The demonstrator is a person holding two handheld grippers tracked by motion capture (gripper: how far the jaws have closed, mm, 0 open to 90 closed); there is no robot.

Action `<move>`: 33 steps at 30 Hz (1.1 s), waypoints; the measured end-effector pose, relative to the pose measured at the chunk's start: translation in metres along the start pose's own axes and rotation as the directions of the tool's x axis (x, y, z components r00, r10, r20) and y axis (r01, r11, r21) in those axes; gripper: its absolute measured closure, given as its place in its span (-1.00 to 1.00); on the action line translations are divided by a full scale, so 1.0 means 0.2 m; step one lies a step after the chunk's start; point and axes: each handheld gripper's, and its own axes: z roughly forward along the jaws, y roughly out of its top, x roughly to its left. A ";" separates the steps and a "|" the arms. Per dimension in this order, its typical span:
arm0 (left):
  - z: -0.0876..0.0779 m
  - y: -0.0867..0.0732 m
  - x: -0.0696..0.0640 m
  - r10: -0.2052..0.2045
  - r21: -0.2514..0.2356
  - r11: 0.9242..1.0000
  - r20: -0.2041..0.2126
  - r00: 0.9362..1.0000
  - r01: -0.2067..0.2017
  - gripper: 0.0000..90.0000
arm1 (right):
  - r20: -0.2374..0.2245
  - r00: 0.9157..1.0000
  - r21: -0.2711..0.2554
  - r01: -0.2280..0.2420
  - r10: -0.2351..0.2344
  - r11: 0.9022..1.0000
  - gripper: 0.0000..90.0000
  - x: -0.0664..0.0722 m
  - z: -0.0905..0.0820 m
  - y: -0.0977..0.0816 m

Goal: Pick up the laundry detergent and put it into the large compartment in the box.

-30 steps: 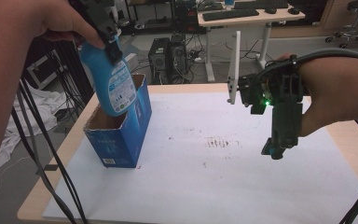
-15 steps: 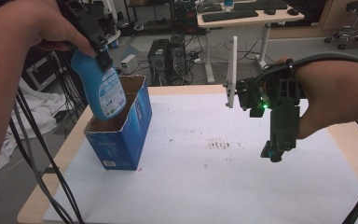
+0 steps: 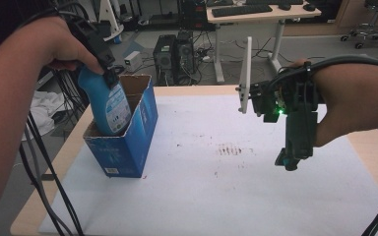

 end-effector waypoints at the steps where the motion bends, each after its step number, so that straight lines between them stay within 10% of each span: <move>1: 0.03 0.00 0.01 -0.001 0.003 1.000 0.003 1.000 0.001 -0.14 | 0.002 1.000 0.001 0.002 -0.002 1.000 -0.93 0.00 0.00 0.00; 8: 0.19 0.01 0.04 0.038 0.013 0.999 0.017 0.999 -0.038 -0.14 | 0.000 1.000 0.005 0.005 -0.005 1.000 -0.93 0.00 0.01 0.01; 19: 0.38 0.03 0.04 0.205 0.045 0.978 0.012 0.979 -0.205 -0.14 | -0.003 1.000 0.001 -0.005 0.005 1.000 -0.93 -0.01 0.03 0.00; 33: 0.50 0.04 0.03 0.363 0.087 0.928 0.008 0.932 -0.363 -0.14 | -0.014 1.000 0.003 -0.005 0.005 1.000 -0.93 -0.03 0.05 0.01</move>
